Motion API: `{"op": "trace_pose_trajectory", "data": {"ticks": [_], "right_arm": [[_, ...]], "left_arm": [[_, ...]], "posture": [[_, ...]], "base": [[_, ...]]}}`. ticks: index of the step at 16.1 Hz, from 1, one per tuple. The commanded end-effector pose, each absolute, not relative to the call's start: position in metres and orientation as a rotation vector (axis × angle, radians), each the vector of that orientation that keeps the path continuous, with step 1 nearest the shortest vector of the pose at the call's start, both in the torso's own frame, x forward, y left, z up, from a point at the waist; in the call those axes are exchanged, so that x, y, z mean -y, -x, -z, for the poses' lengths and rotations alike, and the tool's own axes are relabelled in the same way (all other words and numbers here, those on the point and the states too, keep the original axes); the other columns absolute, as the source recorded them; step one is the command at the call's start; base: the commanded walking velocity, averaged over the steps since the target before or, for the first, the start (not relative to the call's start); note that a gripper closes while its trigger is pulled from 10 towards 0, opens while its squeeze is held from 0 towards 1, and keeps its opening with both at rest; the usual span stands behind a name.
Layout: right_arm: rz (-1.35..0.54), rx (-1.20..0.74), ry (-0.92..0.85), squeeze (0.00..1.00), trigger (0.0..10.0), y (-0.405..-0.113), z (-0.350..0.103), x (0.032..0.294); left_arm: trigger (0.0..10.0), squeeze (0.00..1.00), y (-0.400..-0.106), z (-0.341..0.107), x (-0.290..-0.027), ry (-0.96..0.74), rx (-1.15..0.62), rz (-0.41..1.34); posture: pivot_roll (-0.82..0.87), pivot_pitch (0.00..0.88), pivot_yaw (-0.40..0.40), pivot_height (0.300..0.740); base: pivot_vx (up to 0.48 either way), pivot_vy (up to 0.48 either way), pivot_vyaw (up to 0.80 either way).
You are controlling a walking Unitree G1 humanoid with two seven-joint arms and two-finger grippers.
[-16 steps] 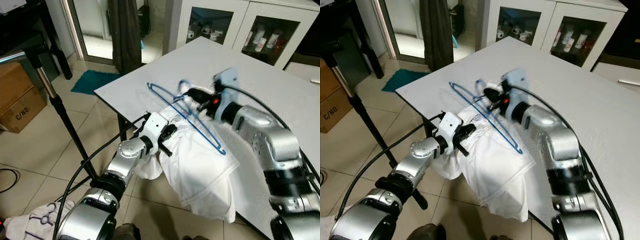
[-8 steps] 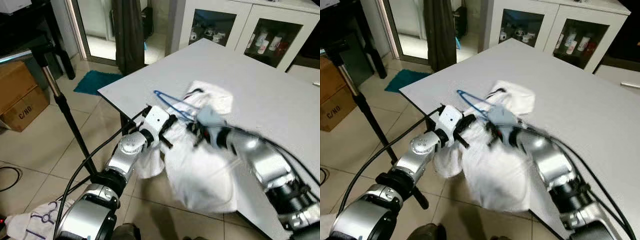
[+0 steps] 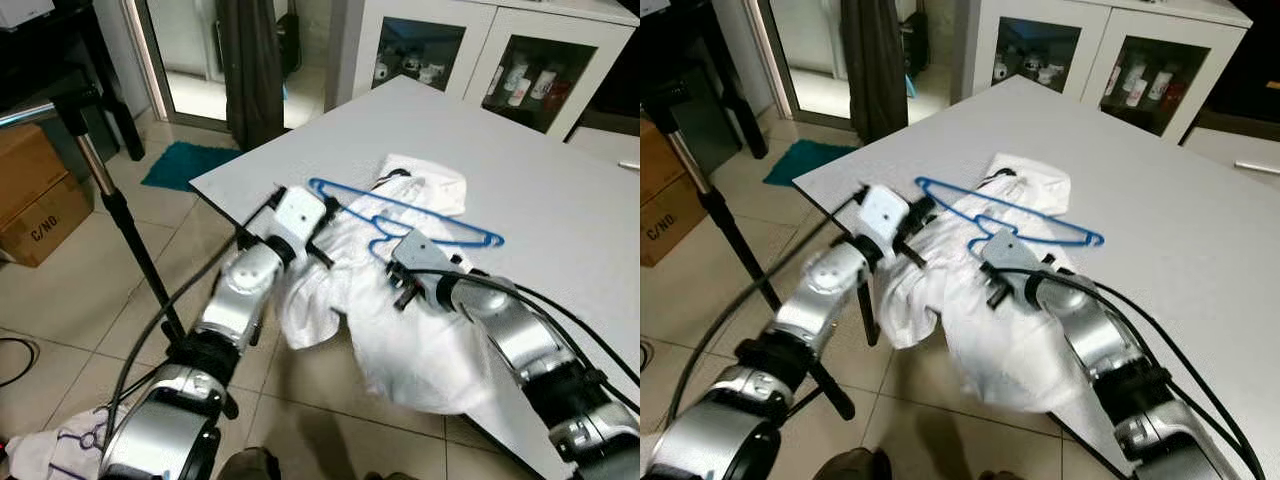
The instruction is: Hang hanger
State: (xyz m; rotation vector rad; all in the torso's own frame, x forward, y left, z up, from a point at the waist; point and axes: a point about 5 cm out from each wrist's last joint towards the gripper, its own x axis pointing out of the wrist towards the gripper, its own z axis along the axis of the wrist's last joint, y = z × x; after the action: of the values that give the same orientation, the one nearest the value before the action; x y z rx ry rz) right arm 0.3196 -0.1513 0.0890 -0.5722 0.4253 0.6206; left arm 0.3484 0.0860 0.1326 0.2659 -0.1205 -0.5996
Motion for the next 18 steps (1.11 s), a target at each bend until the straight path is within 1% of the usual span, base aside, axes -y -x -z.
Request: {"op": "trace_pose_trajectory", "data": {"ticks": [1, 3, 4, 6, 8, 10, 13, 16, 18], "right_arm": [[-0.554, -0.529, 0.590, 0.00, 0.0, -0.317, -0.069, 0.168], [-0.520, -0.523, 0.590, 0.00, 0.0, -0.321, -0.069, 0.170], [-0.463, -0.503, 0.589, 0.00, 0.0, -0.328, -0.071, 0.173], [-0.410, -0.481, 0.590, 0.00, 0.0, -0.335, -0.074, 0.177], [-0.348, -0.458, 0.595, 0.00, 0.0, -0.342, -0.077, 0.183], [-0.303, -0.433, 0.594, 0.00, 0.0, -0.347, -0.081, 0.187], [-0.267, -0.311, 0.510, 0.00, 0.0, -0.361, -0.107, 0.182], [-0.242, -0.141, 0.377, 0.00, 0.0, -0.373, -0.145, 0.177], [-0.267, -0.016, 0.238, 0.00, 0.0, -0.374, -0.167, 0.166]], "left_arm": [[10.0, 0.00, -0.349, -0.142, -0.094, -0.254, 0.152, 0.555], [10.0, 0.00, -0.346, -0.147, -0.100, -0.232, 0.169, 0.531], [10.0, 0.00, -0.339, -0.139, -0.111, -0.210, 0.152, 0.492], [10.0, 0.00, -0.330, -0.126, -0.120, -0.166, 0.111, 0.437], [10.0, 0.00, -0.320, -0.118, -0.125, -0.149, 0.083, 0.397], [10.0, 0.00, -0.317, -0.118, -0.125, -0.144, 0.076, 0.390], [10.0, 0.00, -0.315, -0.122, -0.125, -0.148, 0.088, 0.381], [10.0, 0.00, -0.314, -0.129, -0.130, -0.145, 0.123, 0.333], [10.0, 0.00, -0.311, -0.132, -0.137, -0.136, 0.157, 0.285]], "posture": [[0.02, 0.014, -0.023, 0.740], [0.02, 0.013, -0.023, 0.740], [0.03, 0.013, -0.023, 0.740], [0.03, 0.011, -0.023, 0.740], [0.04, 0.010, -0.028, 0.740], [0.05, 0.008, -0.031, 0.740], [0.06, 0.001, -0.032, 0.740], [0.05, 0.001, -0.025, 0.740], [0.05, 0.002, -0.023, 0.740]], "base": [[0.000, 0.000, 0.00], [0.000, 0.000, 0.00], [0.000, 0.000, 0.00], [0.000, 0.000, 0.00], [0.000, 0.000, 0.00], [0.000, 0.000, 0.00], [0.000, 0.000, 0.00], [0.000, 0.000, 0.00], [0.000, 0.000, 0.00]]}}
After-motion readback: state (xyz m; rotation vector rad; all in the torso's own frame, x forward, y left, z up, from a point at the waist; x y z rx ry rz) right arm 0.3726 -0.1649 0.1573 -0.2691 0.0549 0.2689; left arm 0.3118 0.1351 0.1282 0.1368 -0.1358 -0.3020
